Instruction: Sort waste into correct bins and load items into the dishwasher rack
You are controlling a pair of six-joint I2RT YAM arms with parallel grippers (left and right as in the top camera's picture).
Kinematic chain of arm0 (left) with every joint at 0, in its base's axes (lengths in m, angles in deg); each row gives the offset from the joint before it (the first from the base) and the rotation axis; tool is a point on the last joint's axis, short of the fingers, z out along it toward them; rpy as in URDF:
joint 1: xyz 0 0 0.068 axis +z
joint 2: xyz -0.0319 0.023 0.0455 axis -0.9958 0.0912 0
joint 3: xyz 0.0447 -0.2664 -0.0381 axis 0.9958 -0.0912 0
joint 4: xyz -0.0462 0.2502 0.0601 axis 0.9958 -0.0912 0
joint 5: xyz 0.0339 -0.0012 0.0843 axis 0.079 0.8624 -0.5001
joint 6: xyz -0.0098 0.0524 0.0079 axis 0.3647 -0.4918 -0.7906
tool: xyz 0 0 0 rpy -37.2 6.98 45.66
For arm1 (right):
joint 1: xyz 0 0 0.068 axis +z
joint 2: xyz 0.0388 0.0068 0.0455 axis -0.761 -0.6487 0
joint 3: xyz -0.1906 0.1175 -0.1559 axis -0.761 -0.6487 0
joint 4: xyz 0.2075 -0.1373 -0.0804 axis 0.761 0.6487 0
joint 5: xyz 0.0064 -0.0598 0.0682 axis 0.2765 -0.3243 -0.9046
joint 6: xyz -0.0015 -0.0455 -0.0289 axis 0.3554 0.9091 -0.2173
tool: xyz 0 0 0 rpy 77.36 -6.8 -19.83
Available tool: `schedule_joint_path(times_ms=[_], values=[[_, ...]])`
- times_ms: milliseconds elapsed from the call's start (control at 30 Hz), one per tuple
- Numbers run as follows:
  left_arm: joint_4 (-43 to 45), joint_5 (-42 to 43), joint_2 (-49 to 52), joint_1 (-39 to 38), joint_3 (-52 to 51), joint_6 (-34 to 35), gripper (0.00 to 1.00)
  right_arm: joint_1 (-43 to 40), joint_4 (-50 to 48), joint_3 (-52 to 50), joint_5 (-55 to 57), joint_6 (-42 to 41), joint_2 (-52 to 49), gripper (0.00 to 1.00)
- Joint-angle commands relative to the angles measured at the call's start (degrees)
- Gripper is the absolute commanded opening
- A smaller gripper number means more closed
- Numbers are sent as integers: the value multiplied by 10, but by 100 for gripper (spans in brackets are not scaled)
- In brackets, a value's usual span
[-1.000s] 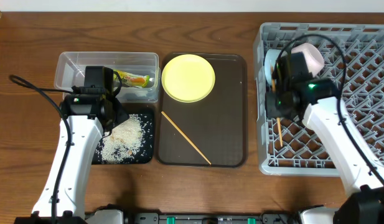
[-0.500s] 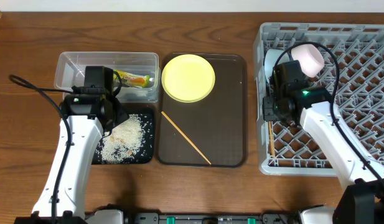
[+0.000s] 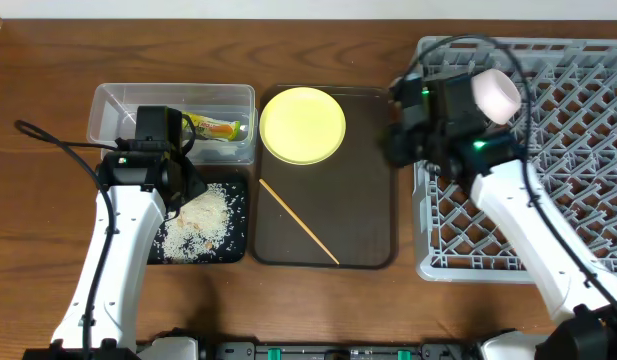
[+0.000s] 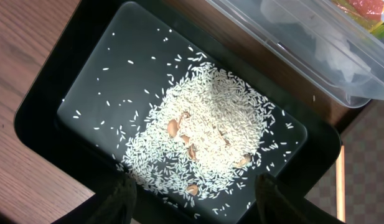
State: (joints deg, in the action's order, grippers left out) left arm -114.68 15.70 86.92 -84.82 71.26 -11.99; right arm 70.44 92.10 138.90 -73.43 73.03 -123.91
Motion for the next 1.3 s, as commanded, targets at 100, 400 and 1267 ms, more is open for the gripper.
schedule_joint_path(times_ms=[100,400,1267], values=[[-1,-11,-8,3,2,3,64,99,-1,4,-48,120,-44,47],[-1,-11,-8,3,2,3,64,202,-33,4,-13,163,-169,50],[-1,-11,-8,3,2,3,64,273,-27,4,110,151,-264,1]])
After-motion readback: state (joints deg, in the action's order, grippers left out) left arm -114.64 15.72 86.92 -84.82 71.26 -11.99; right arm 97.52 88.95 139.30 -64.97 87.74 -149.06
